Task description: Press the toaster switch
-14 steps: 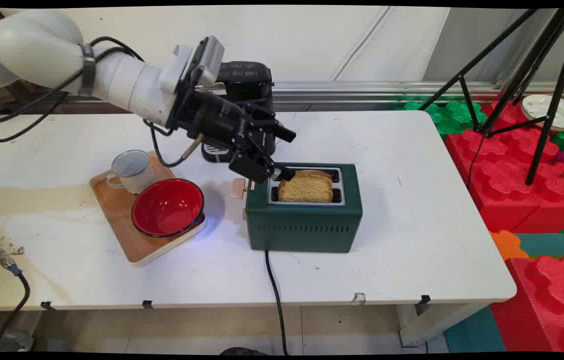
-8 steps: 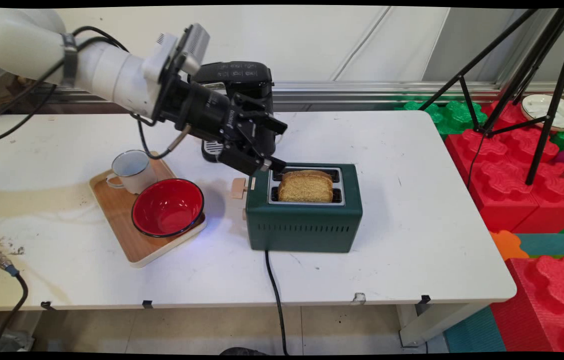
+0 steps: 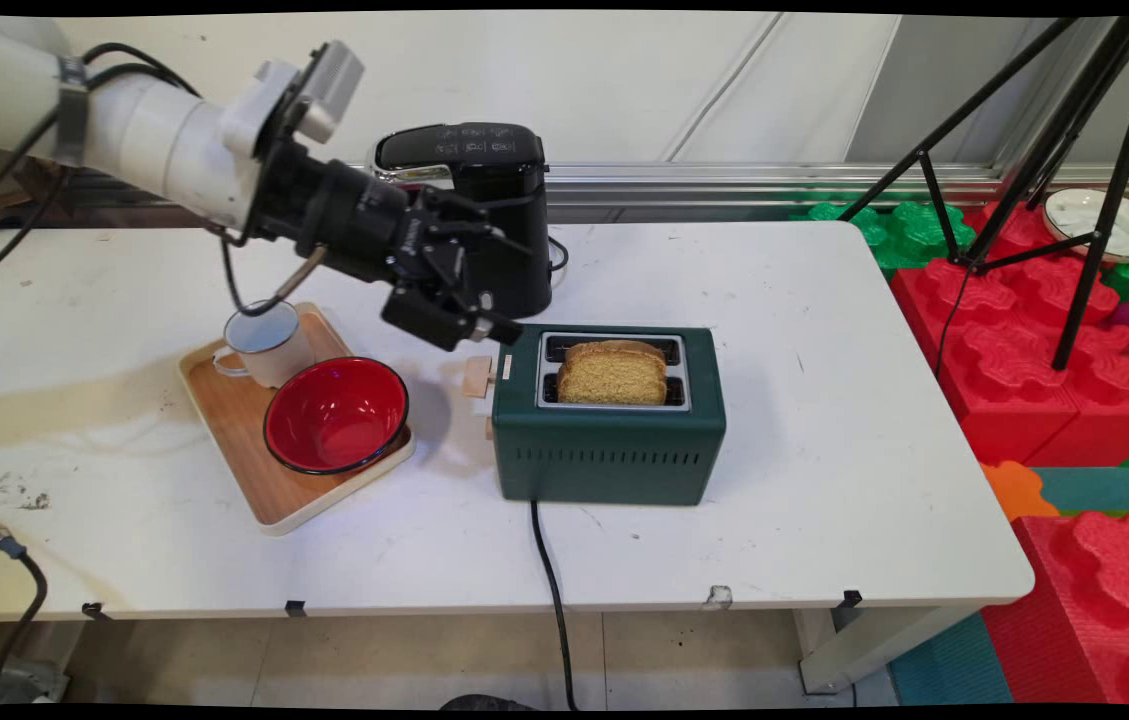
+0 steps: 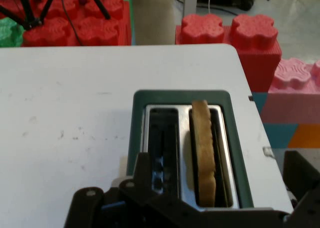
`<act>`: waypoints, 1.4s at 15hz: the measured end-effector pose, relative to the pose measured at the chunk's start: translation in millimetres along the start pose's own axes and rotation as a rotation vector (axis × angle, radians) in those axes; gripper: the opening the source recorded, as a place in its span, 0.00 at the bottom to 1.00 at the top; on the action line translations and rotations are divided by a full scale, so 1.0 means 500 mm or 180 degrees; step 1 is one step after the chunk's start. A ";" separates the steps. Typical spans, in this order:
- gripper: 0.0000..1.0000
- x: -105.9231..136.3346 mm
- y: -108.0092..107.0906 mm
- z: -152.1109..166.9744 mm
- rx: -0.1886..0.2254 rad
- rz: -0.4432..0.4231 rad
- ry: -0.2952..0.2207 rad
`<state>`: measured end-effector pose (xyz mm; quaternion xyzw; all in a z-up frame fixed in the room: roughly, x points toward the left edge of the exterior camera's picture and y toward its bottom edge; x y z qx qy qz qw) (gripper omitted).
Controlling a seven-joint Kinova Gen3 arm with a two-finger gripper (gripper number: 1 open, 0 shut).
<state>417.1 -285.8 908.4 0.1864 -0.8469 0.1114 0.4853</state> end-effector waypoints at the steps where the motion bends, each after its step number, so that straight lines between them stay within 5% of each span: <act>1: 1.00 -0.007 0.001 -0.011 0.0001 -0.0005 -0.0025; 10: 1.00 -0.074 -0.002 -0.073 -0.0004 0.0072 -0.0343; 18: 1.00 -0.097 -0.011 -0.085 0.0014 0.0125 -0.0433; 19: 0.00 -0.099 -0.012 -0.084 0.0013 0.0130 -0.0438; 21: 0.00 -0.103 -0.013 -0.081 0.0009 0.0134 -0.0444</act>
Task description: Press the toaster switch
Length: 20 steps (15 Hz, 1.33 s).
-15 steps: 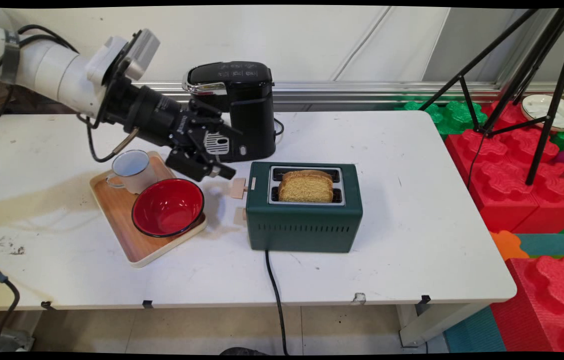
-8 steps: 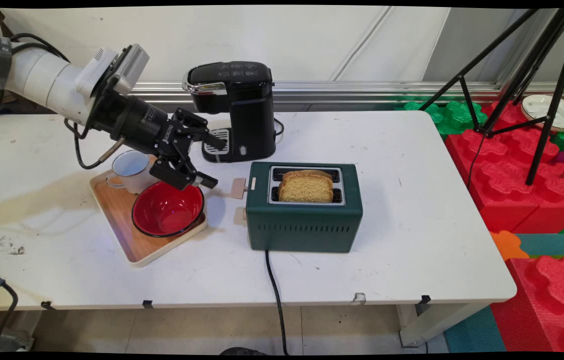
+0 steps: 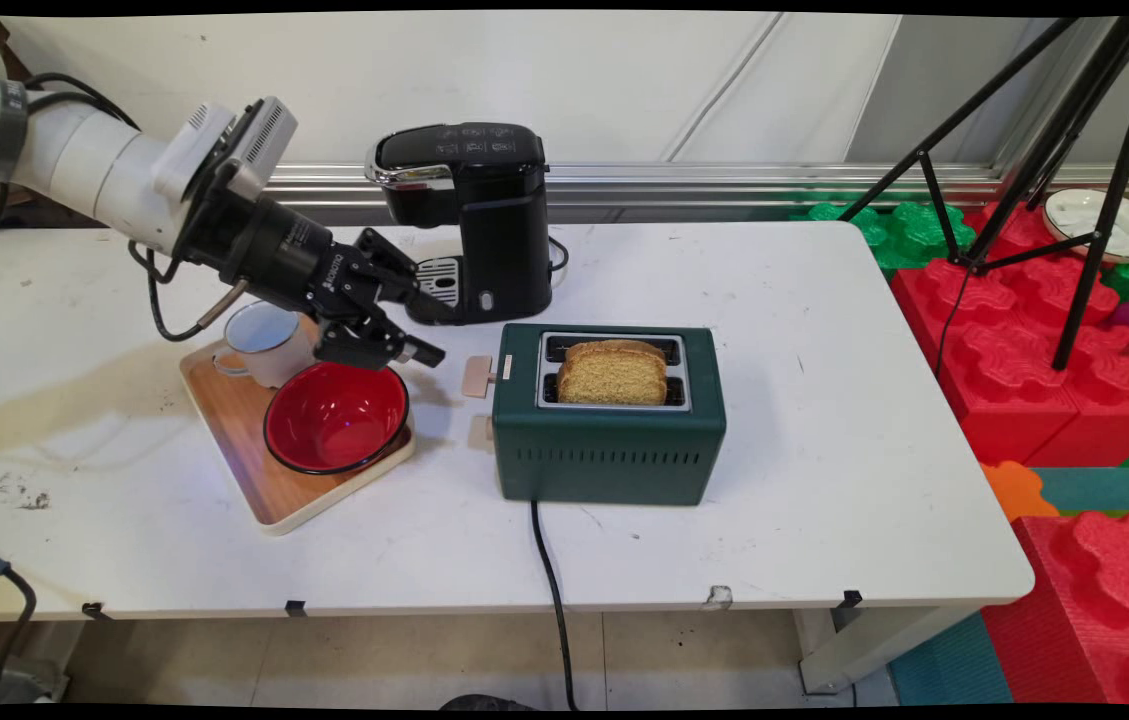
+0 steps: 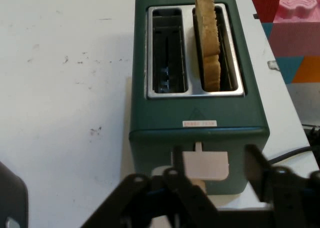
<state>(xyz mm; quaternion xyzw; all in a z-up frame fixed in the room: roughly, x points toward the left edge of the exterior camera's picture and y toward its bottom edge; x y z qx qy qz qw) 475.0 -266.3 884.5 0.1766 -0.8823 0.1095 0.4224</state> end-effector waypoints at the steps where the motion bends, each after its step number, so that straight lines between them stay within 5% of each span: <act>1: 0.00 -0.001 0.000 0.003 -0.0006 -0.0003 0.0001; 20: 0.00 -0.025 -0.007 0.098 -0.0057 -0.0128 -0.0066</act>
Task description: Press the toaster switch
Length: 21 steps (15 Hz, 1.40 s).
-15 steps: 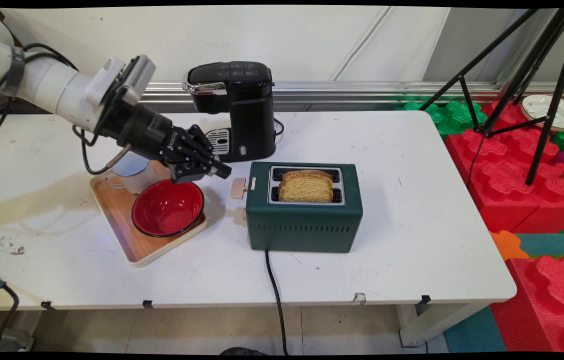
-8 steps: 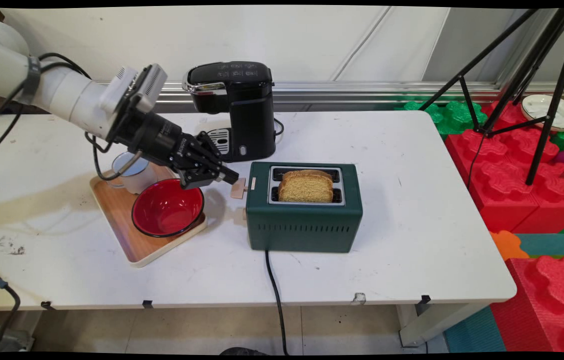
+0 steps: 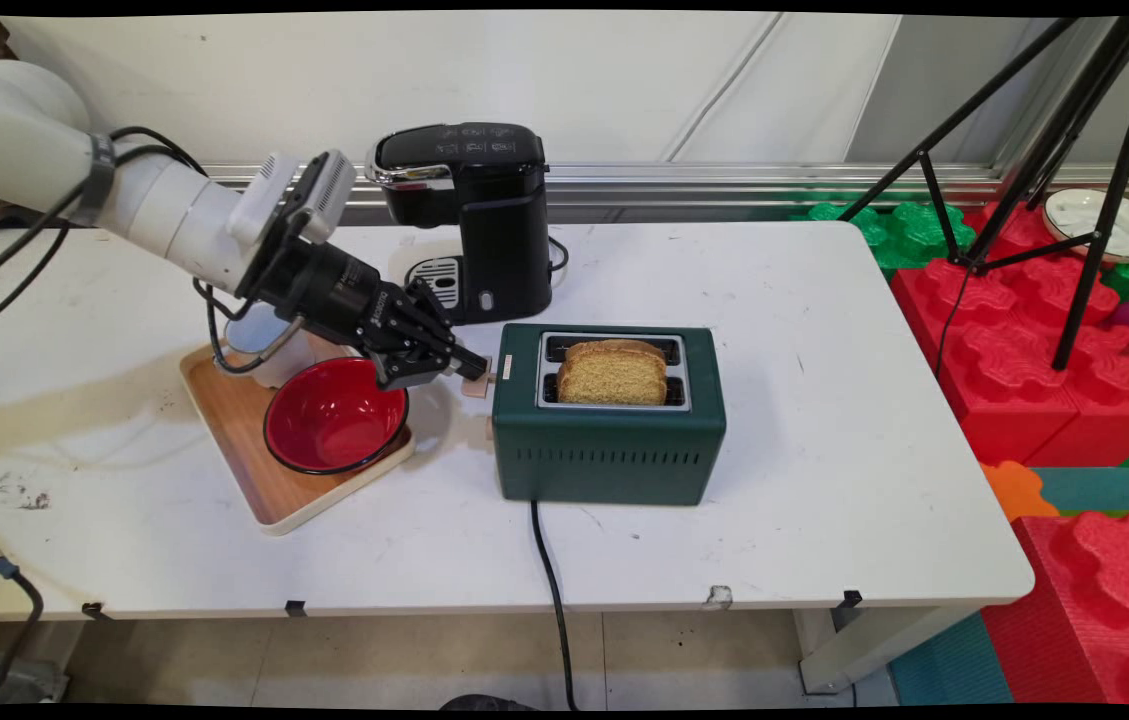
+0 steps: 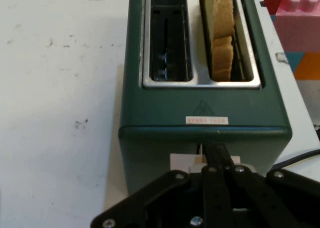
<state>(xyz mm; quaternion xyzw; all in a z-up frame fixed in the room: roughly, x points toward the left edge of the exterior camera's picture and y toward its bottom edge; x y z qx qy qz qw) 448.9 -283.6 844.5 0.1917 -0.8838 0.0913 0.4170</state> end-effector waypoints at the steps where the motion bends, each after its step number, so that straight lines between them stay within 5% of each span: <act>1: 0.00 -0.002 -0.001 0.004 0.0000 -0.0004 -0.0007; 21: 0.00 -0.055 -0.015 0.057 -0.0014 -0.0076 -0.0209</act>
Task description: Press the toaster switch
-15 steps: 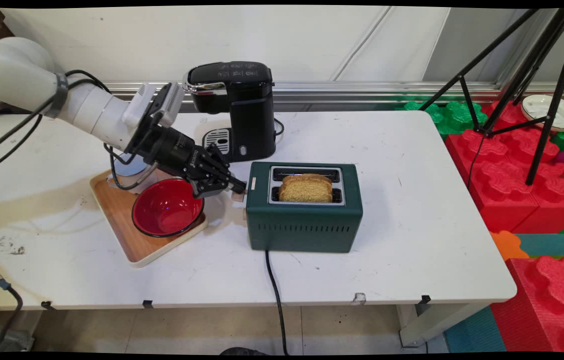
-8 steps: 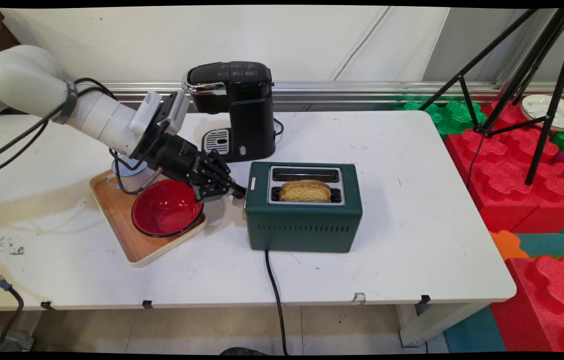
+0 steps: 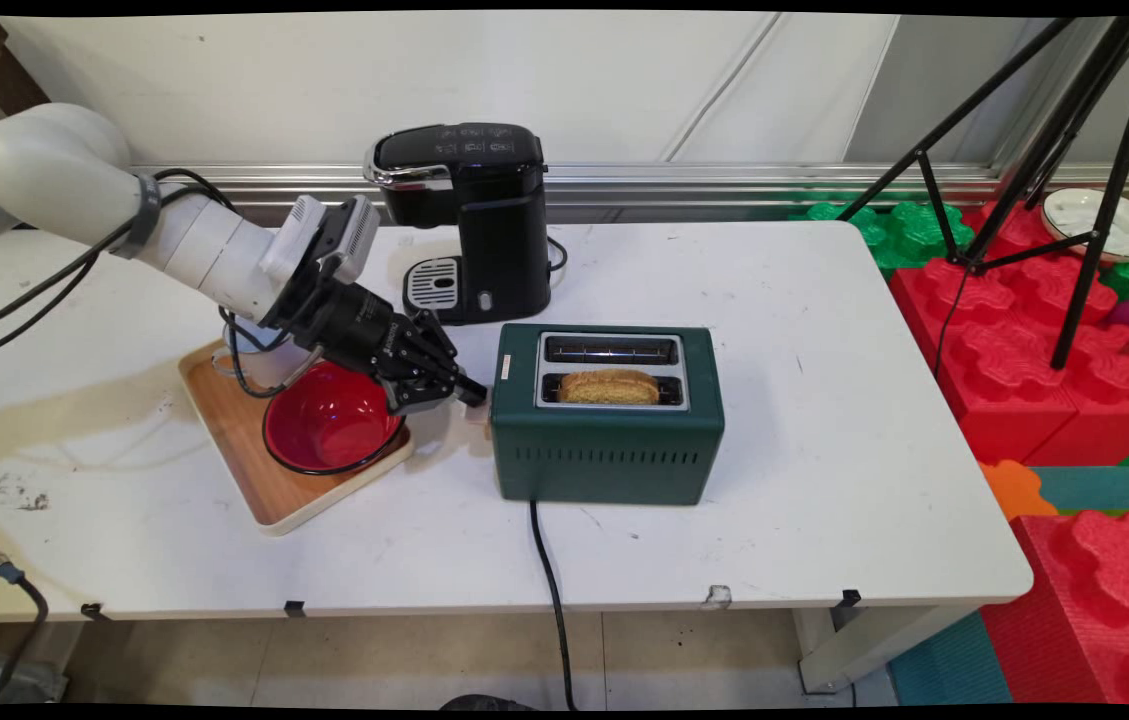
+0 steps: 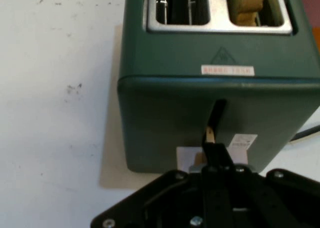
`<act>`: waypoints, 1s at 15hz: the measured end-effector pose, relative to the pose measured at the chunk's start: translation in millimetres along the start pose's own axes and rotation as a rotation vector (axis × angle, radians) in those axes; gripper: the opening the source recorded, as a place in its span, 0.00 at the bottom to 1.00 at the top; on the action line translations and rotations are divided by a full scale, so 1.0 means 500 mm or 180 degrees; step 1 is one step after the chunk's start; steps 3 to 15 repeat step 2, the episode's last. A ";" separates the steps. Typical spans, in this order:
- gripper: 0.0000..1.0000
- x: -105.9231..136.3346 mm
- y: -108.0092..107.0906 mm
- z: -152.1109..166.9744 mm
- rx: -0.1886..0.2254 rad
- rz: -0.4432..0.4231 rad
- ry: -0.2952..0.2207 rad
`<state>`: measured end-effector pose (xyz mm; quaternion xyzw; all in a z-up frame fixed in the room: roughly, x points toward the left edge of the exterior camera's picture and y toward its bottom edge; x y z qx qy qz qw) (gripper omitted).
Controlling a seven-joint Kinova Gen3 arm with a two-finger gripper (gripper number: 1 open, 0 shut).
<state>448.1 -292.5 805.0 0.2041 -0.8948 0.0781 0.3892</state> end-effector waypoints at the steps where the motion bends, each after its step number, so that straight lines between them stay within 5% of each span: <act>1: 0.00 -0.002 0.000 0.000 0.0000 -0.0001 -0.0005; 15: 0.00 -0.004 0.000 0.000 0.0003 0.0001 -0.0010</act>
